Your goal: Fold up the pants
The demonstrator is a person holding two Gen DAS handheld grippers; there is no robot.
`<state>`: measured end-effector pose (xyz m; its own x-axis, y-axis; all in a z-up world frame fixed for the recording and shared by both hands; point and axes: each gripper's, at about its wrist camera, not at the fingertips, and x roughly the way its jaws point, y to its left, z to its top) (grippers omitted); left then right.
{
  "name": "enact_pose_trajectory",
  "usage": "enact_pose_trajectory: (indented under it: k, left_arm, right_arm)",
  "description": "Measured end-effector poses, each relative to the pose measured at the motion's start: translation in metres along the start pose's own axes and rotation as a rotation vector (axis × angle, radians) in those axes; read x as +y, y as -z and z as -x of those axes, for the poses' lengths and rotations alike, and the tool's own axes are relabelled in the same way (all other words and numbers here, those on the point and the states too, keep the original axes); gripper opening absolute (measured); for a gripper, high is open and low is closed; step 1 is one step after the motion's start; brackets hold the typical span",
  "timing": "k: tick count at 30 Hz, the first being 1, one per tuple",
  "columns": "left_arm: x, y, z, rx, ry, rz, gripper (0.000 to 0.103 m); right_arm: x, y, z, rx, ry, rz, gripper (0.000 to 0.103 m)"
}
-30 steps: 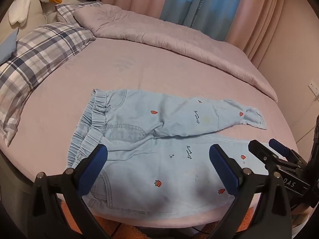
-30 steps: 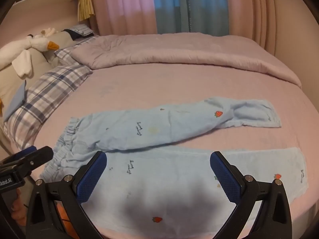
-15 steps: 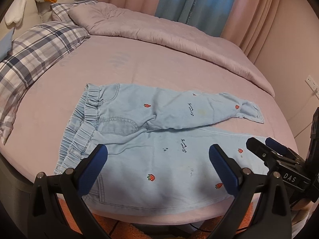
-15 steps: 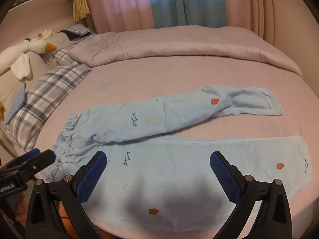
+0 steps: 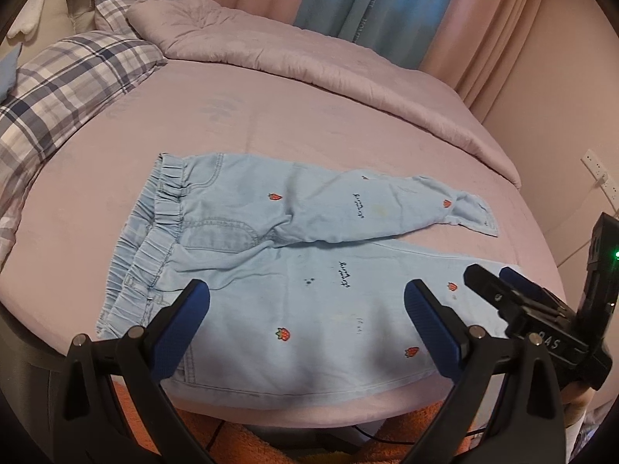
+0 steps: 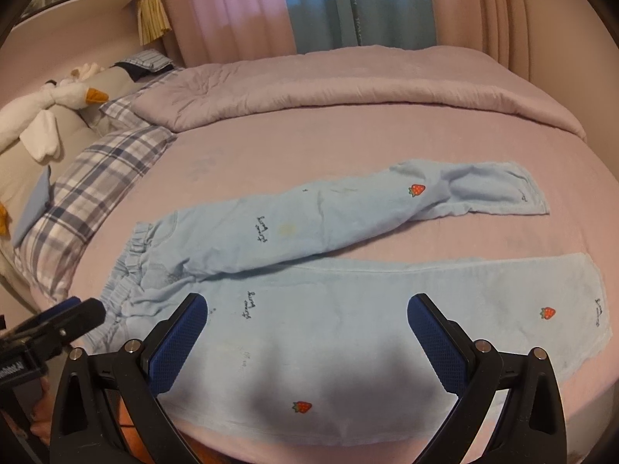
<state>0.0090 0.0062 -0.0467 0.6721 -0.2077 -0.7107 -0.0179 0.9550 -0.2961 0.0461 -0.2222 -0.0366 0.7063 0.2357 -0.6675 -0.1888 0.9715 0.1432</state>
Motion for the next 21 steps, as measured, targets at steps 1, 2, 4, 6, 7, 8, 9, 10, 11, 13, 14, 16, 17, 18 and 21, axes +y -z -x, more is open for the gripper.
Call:
enact_pose_trajectory:
  k: [1, 2, 4, 6, 7, 8, 9, 10, 11, 13, 14, 16, 17, 18, 21]
  left_arm:
    - [-0.001, 0.000, 0.000, 0.000, 0.003, -0.005, 0.100]
    - [-0.003, 0.000, 0.000, 0.002, 0.005, -0.010, 0.100]
    - [-0.005, 0.000, -0.001, 0.009, 0.009, -0.016, 0.100]
    - [-0.005, 0.001, -0.001, 0.013, 0.014, -0.015, 0.100]
    - [-0.005, 0.001, -0.001, 0.014, 0.015, -0.014, 0.100]
    - [-0.005, 0.001, -0.001, 0.017, 0.014, -0.013, 0.100]
    - [-0.005, 0.001, -0.001, 0.018, 0.015, -0.012, 0.100]
    - [-0.005, 0.001, -0.001, 0.020, 0.017, -0.010, 0.100]
    - [-0.005, 0.000, -0.003, 0.022, 0.016, -0.010, 0.100]
    - [-0.005, 0.000, -0.004, 0.026, 0.017, -0.007, 0.100]
    - [-0.005, 0.000, -0.004, 0.027, 0.015, -0.007, 0.100]
    - [-0.005, 0.000, -0.004, 0.026, 0.005, -0.011, 0.100]
    - [-0.006, 0.000, -0.004, 0.025, 0.002, -0.012, 0.100]
    - [-0.005, 0.000, -0.004, 0.025, 0.002, -0.012, 0.100]
    - [-0.005, 0.000, -0.004, 0.031, 0.005, -0.009, 0.100]
  right_arm:
    - [0.000, 0.001, 0.000, 0.000, -0.002, 0.000, 0.103]
    - [0.000, 0.001, 0.001, -0.002, -0.002, 0.001, 0.103]
    - [-0.001, 0.002, 0.002, -0.003, 0.004, 0.000, 0.103]
    - [-0.002, 0.002, 0.003, -0.003, 0.008, -0.008, 0.103]
    - [-0.003, 0.002, 0.003, -0.003, 0.008, -0.012, 0.103]
    - [-0.004, 0.002, 0.003, 0.003, 0.007, -0.016, 0.103]
    - [-0.005, 0.002, 0.004, 0.009, 0.010, -0.018, 0.103]
    - [-0.006, 0.002, 0.004, 0.013, 0.013, -0.020, 0.103]
    - [-0.006, 0.002, 0.004, 0.020, 0.018, -0.020, 0.103]
    - [-0.009, 0.003, 0.005, 0.022, 0.027, -0.020, 0.103]
    - [-0.010, 0.003, 0.005, 0.023, 0.028, -0.023, 0.103]
    - [-0.011, 0.003, 0.005, 0.038, 0.027, -0.036, 0.103]
    - [-0.012, 0.003, 0.005, 0.042, 0.025, -0.041, 0.103]
    - [-0.013, 0.004, 0.005, 0.047, 0.026, -0.044, 0.103]
    - [-0.014, 0.004, 0.005, 0.039, 0.023, -0.045, 0.103]
